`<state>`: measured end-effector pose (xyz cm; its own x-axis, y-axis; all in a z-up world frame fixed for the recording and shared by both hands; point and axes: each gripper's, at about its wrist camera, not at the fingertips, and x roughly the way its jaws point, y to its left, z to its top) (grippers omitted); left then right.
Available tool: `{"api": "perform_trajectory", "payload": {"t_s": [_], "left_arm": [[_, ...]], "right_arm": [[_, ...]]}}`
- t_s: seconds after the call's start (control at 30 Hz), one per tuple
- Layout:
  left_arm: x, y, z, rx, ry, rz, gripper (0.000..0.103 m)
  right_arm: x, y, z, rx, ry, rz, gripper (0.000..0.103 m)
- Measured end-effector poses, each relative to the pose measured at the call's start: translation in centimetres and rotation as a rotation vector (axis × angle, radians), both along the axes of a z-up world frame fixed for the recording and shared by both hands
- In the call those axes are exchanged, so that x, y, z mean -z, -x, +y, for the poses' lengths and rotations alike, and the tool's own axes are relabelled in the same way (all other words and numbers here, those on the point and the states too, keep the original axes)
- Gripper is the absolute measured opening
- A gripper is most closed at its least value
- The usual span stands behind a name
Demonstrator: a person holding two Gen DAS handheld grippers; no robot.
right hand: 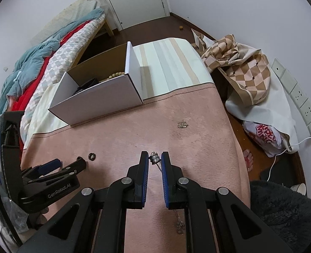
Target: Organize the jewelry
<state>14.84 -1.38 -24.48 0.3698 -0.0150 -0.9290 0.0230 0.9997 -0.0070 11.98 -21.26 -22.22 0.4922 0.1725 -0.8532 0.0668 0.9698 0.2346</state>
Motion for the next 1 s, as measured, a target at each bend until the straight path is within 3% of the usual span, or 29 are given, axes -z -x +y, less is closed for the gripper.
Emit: {"api": "perform_trajectory", "payload": {"t_s": [0.1,0.17,0.23,0.47,0.6,0.77,1.0], "left_arm": [[-0.3,0.0,-0.5,0.023,0.000,-0.018,0.039],[-0.4,-0.1,-0.6,0.038,0.002,-0.026,0.019],[-0.5,-0.1,-0.7,0.043,0.007,-0.028,0.010],[-1.5,0.6,-0.4,0.050,0.035,-0.050,0.010],[-3.5,1.1,0.0,0.051,0.053,-0.088,0.010],[-7.2,1.0,0.4,0.059,0.070,-0.162,0.010],[-13.0,-0.3,0.9,0.080,0.094,-0.270,0.010]], "right_arm": [[0.2,-0.1,-0.1,0.006,0.004,0.004,0.013],[0.2,-0.1,-0.2,0.010,0.006,0.005,0.013],[0.2,-0.1,-0.3,0.009,0.008,0.005,0.013],[-0.9,0.0,-0.2,0.001,0.001,-0.020,0.013],[-2.7,0.1,0.3,-0.015,-0.012,-0.050,0.012],[-6.0,-0.3,1.0,-0.048,-0.030,-0.106,0.012],[-12.9,-2.6,2.2,-0.085,-0.048,-0.235,0.012]]}}
